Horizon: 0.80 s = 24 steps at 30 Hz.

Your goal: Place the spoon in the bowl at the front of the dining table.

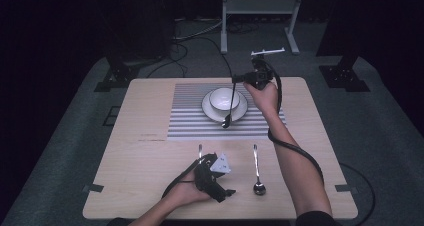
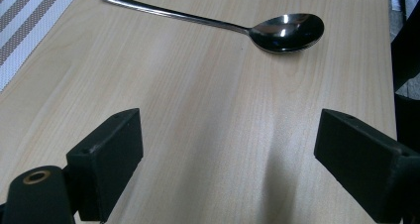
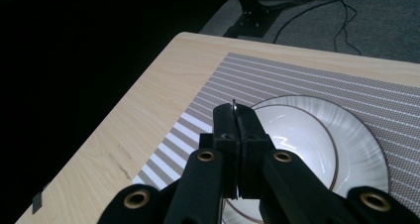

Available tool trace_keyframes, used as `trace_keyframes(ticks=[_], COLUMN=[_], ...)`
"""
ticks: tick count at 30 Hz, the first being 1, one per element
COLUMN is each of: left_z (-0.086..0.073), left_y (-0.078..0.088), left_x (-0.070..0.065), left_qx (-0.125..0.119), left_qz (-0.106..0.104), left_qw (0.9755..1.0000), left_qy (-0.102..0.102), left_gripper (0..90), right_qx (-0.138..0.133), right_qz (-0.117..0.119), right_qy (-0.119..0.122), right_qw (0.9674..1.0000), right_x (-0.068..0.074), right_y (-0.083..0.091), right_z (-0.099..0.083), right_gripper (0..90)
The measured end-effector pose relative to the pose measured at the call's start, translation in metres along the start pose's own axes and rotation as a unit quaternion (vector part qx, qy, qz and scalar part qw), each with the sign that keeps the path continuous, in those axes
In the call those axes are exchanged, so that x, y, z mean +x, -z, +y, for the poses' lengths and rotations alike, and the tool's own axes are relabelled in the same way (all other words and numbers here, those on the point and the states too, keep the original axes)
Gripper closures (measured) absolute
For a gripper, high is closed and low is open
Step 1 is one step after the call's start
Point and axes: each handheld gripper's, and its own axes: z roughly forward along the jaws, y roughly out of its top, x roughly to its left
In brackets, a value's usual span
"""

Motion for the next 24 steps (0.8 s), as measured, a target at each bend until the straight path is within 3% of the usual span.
trace_keyframes(ticks=[17,24], left_z=[0.000,-0.001], left_y=[0.004,0.004], left_x=[0.000,-0.001], left_qx=[0.000,-0.004], left_qz=[0.003,0.003], left_qw=[1.0000,1.0000], left_qy=[0.000,0.004], left_gripper=[10.6,10.6], right_qx=[-0.024,-0.036], right_qz=[-0.012,-0.037], right_qy=[-0.016,-0.020], right_qw=[0.9995,0.9985], right_x=[-0.004,-0.008], right_y=[-0.001,-0.004], right_z=[0.019,0.030], right_gripper=[88.6,88.7])
